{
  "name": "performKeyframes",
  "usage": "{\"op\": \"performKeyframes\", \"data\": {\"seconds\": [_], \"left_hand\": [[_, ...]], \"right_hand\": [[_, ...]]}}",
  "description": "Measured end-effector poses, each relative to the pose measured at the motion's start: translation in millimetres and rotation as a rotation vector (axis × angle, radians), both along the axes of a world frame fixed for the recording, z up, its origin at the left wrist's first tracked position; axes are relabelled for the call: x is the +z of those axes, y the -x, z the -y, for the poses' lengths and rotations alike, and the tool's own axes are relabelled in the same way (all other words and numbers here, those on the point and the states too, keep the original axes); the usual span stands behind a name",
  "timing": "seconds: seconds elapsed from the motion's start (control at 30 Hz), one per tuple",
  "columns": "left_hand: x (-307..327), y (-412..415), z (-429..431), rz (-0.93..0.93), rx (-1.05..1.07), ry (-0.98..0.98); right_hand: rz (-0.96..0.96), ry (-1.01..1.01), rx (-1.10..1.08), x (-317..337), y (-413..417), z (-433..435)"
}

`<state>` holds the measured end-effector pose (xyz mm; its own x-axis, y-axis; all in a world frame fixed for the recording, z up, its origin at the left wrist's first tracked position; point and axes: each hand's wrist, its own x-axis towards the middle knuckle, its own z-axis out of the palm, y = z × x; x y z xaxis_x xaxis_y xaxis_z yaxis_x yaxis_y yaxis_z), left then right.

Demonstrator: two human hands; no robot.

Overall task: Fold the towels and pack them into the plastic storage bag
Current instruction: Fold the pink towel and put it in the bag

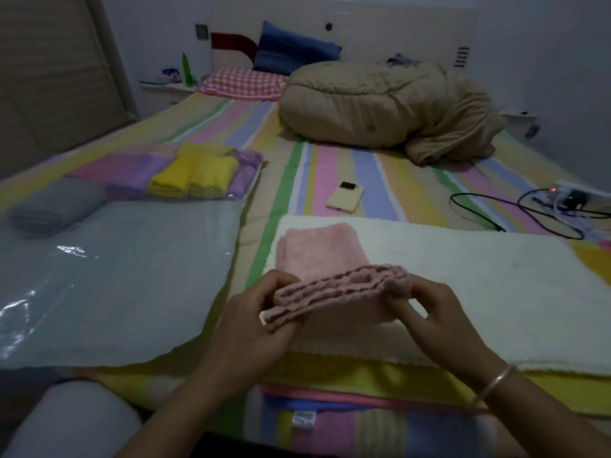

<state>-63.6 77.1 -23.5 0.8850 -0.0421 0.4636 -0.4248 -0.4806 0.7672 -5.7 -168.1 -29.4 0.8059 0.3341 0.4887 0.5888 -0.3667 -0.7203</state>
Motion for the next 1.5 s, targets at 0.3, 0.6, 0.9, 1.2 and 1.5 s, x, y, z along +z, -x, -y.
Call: {"op": "performKeyframes", "data": {"seconds": [0.3, 0.6, 0.9, 1.2, 1.5], "left_hand": [[-29, -29, 16, -0.476, 0.297, -0.052], [-32, -5, 18, 0.338, 0.002, -0.779], [-9, -44, 7, -0.205, -0.146, -0.631], [13, -166, -3, -0.754, 0.123, -0.204], [-22, -179, 3, -0.636, 0.383, -0.62]], "right_hand": [[-0.589, 0.004, -0.265, -34, 5, -10], [-0.645, 0.05, -0.347, -27, 2, -13], [0.057, 0.376, 0.069, -20, 3, 6], [-0.479, 0.028, -0.387, -17, -88, -19], [-0.734, 0.441, -0.541, -14, -130, -30]]}}
